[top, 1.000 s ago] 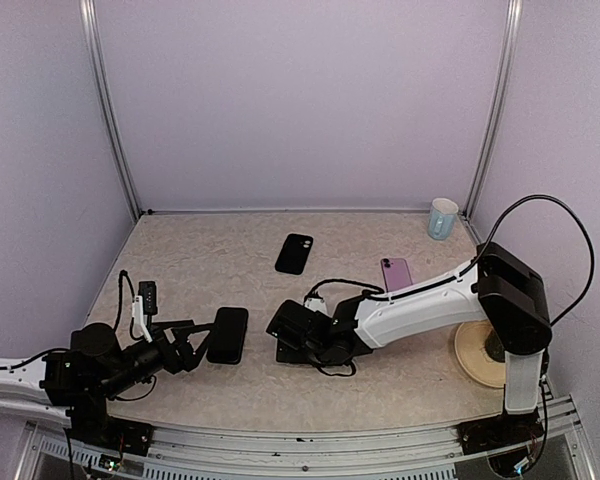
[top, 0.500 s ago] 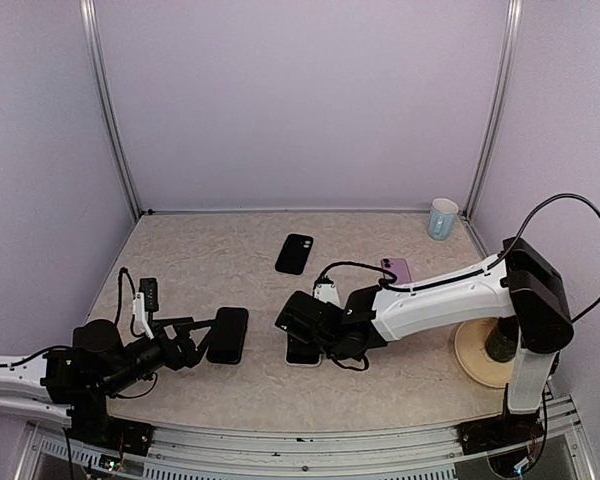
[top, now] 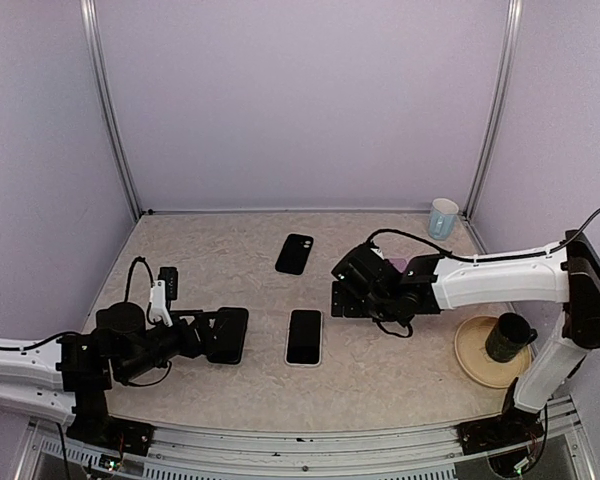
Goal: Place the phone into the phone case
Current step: Pick up the phone at the center of the board.
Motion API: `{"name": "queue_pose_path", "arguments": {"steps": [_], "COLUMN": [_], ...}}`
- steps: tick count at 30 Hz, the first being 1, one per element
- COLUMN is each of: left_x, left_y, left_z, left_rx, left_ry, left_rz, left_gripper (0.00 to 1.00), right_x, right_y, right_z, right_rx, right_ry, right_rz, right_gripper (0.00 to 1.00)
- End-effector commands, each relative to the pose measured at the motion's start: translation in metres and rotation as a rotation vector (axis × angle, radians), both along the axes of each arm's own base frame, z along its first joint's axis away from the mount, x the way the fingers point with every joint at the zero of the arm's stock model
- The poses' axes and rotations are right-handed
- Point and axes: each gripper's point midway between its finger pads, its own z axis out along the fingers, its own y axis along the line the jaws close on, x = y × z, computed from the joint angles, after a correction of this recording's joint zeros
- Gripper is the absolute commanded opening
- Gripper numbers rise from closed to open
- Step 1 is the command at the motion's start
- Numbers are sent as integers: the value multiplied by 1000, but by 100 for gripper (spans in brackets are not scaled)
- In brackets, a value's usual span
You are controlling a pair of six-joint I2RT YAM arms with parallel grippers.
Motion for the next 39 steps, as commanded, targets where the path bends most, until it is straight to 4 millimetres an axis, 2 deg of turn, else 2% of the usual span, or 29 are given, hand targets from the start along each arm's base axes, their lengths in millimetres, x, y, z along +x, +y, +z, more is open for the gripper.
{"name": "queue_pose_path", "arguments": {"steps": [1, 9, 14, 20, 26, 39], "left_x": [4, 3, 1, 0, -1, -2], "left_y": [-8, -9, -9, -9, -8, -4], "left_z": [17, 14, 10, 10, 8, 9], "left_rx": [-33, -41, -47, -57, -54, -58], "left_ry": [-26, -14, -2, 3, 10, 12], "left_rz": [-14, -23, -30, -36, -37, -31], "left_gripper": [99, 99, 99, 99, 99, 99], "right_x": [15, 43, 61, 82, 100, 129], "right_y": [-33, -92, -116, -139, -147, -149], "right_z": [4, 4, -7, -31, -53, -84], "right_rx": [-8, -25, -19, -50, -95, -122], "right_ry": [1, 0, 28, 83, 139, 214], "right_rz": [-15, -87, -101, -120, -117, -95], "right_gripper": [100, 100, 100, 100, 100, 100]}}
